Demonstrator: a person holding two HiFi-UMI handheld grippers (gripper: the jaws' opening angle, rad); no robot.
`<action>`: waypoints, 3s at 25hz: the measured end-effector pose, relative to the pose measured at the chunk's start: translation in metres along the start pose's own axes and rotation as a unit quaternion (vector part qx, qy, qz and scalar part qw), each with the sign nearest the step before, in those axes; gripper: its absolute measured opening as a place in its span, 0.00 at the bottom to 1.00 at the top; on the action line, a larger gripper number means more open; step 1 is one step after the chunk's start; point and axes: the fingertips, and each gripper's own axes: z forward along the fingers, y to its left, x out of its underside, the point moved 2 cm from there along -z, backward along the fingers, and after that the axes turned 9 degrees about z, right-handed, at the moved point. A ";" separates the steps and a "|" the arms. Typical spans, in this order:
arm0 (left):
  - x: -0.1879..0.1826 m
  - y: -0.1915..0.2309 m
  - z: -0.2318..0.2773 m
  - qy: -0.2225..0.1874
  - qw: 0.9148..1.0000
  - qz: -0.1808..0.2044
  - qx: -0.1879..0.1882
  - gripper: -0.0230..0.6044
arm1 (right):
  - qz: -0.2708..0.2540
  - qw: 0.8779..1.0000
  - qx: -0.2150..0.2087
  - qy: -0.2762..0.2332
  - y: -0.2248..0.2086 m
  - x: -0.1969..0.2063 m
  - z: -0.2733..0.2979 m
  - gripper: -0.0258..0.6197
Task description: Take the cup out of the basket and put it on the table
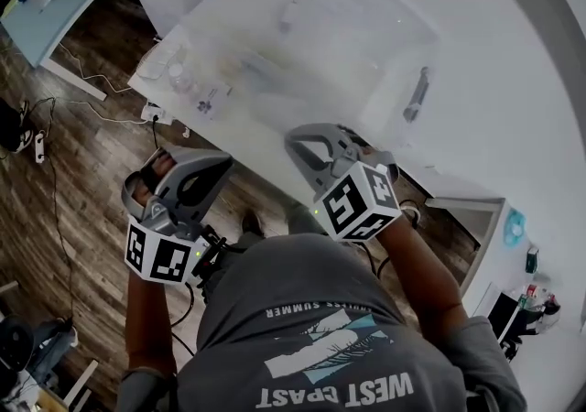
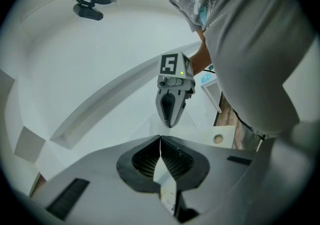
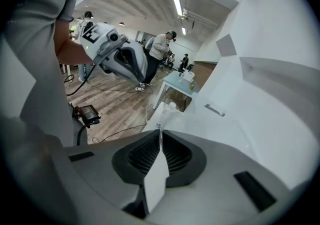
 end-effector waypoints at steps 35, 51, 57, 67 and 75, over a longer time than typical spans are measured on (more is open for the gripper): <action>0.030 -0.020 -0.046 0.062 0.996 -0.049 -0.029 0.06 | -0.049 0.945 -0.144 0.290 0.068 0.175 0.179 0.09; 0.020 -0.019 -0.053 0.039 0.997 -0.049 -0.034 0.06 | -0.028 0.972 -0.102 0.211 0.053 0.131 0.143 0.14; 0.004 -0.005 -0.061 -0.014 0.996 -0.074 -0.048 0.06 | 0.033 0.999 -0.011 0.006 0.031 0.036 0.063 0.06; -0.049 -0.005 -0.063 -0.064 0.997 -0.047 -0.024 0.06 | 0.009 0.967 0.052 -0.248 0.053 -0.069 -0.077 0.06; -0.115 -0.020 -0.047 -0.078 0.996 -0.028 -0.012 0.06 | -0.012 0.955 0.085 -0.284 0.074 -0.051 -0.158 0.06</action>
